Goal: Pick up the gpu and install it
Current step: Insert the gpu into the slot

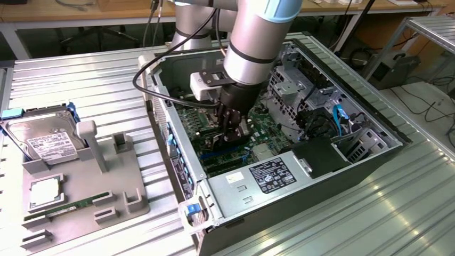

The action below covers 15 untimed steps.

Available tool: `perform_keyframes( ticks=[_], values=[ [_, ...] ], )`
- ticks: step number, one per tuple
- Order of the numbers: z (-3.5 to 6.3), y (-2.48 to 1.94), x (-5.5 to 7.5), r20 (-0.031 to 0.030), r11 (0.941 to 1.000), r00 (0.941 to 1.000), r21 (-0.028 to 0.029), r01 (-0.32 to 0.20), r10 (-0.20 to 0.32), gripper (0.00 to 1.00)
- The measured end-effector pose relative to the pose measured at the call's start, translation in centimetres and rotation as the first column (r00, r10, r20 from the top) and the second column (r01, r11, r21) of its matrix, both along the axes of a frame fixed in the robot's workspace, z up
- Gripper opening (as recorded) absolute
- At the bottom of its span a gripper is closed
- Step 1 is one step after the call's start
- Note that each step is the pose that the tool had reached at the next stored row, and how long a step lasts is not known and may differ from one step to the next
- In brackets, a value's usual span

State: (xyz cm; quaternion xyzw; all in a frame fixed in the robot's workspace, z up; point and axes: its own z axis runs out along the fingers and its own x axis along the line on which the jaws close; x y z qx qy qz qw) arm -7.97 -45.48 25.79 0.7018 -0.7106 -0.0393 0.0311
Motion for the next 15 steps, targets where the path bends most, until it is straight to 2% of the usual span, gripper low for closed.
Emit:
perform_keyframes(
  ticks=[3,4,11,13,14,15],
  values=[
    [-0.07,0.01,0.17,0.0001,1.0000,1.0000,0.0085,0.000,0.000,0.26],
    [-0.07,0.01,0.17,0.0000,1.0000,1.0000,0.0094,0.000,0.000,0.26],
    [-0.07,0.01,0.18,0.0000,0.9999,1.0000,0.0100,0.000,0.000,0.26],
    [-0.08,0.01,0.17,0.0000,0.9999,1.0000,0.0102,0.000,0.000,0.33],
    [-0.08,0.01,0.17,0.0000,0.9999,1.0000,0.0101,0.000,0.000,0.33],
    [-0.08,0.01,0.17,0.0000,0.9999,1.0000,0.0101,0.000,0.000,0.40]
  ],
)
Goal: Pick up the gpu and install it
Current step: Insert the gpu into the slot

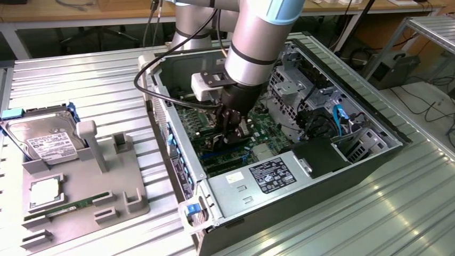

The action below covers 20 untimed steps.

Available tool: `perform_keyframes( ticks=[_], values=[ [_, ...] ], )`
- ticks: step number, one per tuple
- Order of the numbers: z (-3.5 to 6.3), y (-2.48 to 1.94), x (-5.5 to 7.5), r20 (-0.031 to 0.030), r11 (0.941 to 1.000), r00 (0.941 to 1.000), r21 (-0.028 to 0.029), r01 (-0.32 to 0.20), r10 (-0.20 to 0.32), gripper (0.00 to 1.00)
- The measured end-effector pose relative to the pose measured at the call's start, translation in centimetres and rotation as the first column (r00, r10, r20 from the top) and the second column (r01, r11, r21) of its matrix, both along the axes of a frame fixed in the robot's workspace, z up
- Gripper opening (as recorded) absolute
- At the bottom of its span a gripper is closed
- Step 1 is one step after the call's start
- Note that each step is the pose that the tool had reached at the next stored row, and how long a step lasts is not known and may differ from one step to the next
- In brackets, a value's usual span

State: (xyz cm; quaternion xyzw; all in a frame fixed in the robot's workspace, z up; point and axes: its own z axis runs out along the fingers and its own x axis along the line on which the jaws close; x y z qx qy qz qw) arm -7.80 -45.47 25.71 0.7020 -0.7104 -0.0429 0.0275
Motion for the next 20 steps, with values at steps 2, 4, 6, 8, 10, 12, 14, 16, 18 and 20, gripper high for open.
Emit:
perform_keyframes(
  ticks=[2,4,6,8,10,12,14,16,18,20],
  values=[
    [0.00,0.00,0.0,0.0000,1.0000,1.0000,0.0000,0.000,0.000,0.40],
    [0.12,-0.01,0.0,-0.0002,1.0000,1.0000,-0.0005,0.000,0.000,0.40],
    [0.67,0.00,0.0,0.0000,1.0000,1.0000,-0.0001,0.000,0.000,0.40],
    [1.53,0.00,0.0,0.0000,1.0000,1.0000,-0.0001,0.000,0.000,0.40],
    [2.36,0.04,0.0,0.0000,1.0000,1.0000,0.0000,0.000,0.000,0.40],
    [2.74,0.19,0.0,0.0002,1.0000,1.0000,0.0002,0.000,0.000,0.40],
    [2.81,0.42,-0.1,0.0033,1.0000,1.0000,-0.0006,0.000,0.000,0.38],
    [2.81,0.63,-0.3,0.0121,1.0000,0.9999,-0.0016,0.000,0.000,0.32],
    [2.78,0.74,-0.7,0.0225,1.0000,0.9997,-0.0030,0.000,0.000,0.20],
    [2.65,0.81,-1.1,0.0351,1.0000,0.9994,-0.0045,0.000,0.000,0.14]
  ],
)
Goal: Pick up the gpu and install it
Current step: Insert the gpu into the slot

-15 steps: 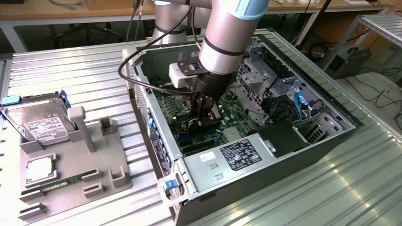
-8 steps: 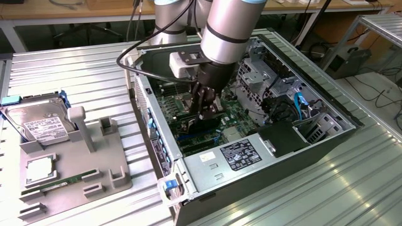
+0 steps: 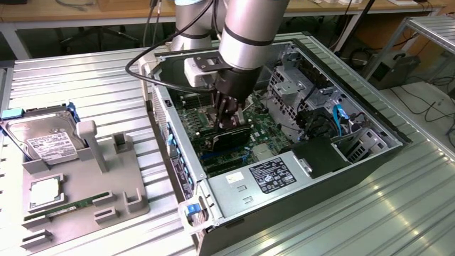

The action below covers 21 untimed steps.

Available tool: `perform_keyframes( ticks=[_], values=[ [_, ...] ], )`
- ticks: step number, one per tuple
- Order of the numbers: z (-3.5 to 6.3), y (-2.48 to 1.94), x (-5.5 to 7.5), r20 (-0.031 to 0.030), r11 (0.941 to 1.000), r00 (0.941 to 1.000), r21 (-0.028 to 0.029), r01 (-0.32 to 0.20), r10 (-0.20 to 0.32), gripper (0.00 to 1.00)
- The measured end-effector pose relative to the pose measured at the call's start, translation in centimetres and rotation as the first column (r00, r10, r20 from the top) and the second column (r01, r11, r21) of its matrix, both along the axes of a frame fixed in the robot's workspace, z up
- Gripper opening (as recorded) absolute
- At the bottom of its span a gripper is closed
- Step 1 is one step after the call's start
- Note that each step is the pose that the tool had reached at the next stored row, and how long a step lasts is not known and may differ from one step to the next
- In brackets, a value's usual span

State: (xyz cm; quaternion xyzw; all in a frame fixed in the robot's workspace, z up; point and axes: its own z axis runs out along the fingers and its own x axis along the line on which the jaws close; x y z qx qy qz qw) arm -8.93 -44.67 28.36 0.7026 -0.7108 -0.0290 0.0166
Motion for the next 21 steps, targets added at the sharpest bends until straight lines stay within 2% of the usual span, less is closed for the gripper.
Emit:
perform_keyframes(
  ticks=[4,5,9,16,21],
  values=[
    [-0.56,0.06,-0.3,0.0128,1.0000,0.9999,-0.0004,0.000,0.000,0.11],
    [-0.72,0.06,-0.3,0.0144,1.0000,0.9999,-0.0013,0.000,0.000,0.11],
    [-0.95,0.06,-0.3,0.0155,1.0000,0.9999,-0.0028,0.000,0.000,0.11],
    [-1.19,-0.01,-0.3,0.0163,1.0000,0.9999,-0.0013,0.000,0.000,0.11],
    [-1.29,-0.10,-0.3,0.0156,1.0000,0.9999,-0.0026,0.000,0.000,0.11]
  ],
)
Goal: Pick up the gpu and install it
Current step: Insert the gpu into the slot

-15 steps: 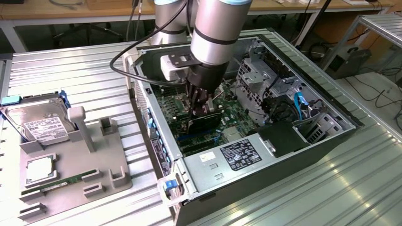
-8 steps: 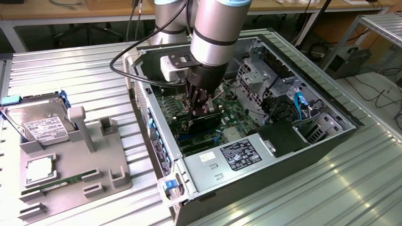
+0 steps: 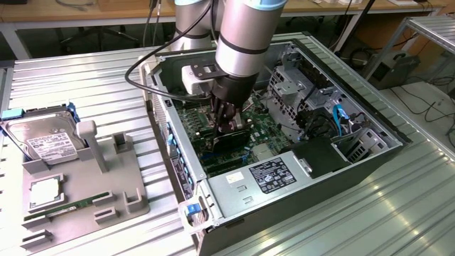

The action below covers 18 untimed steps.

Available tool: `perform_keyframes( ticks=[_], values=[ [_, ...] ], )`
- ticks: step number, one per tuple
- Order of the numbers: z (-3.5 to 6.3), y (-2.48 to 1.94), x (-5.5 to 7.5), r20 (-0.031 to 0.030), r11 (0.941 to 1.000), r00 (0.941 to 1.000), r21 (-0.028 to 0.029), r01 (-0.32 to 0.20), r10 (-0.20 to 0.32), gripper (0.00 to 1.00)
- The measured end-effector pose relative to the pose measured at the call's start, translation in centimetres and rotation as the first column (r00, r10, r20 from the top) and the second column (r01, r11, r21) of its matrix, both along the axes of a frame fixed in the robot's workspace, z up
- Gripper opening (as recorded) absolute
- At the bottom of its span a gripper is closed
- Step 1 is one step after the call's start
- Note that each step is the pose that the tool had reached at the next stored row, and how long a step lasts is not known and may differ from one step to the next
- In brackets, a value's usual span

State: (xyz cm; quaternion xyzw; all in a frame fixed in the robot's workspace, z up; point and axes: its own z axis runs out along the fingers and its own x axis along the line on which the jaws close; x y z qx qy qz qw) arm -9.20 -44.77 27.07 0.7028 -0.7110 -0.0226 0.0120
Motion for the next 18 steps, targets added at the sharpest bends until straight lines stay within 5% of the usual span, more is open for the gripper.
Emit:
perform_keyframes(
  ticks=[12,16,18],
  values=[
    [-0.10,-0.12,-0.3,0.0011,1.0000,1.0000,0.0012,0.000,0.000,0.11],
    [2.28,-0.13,-0.3,0.0007,1.0000,1.0000,0.0001,0.000,0.000,0.11],
    [2.65,-0.13,-0.3,0.0006,1.0000,1.0000,0.0001,0.000,0.000,0.11]
  ],
)
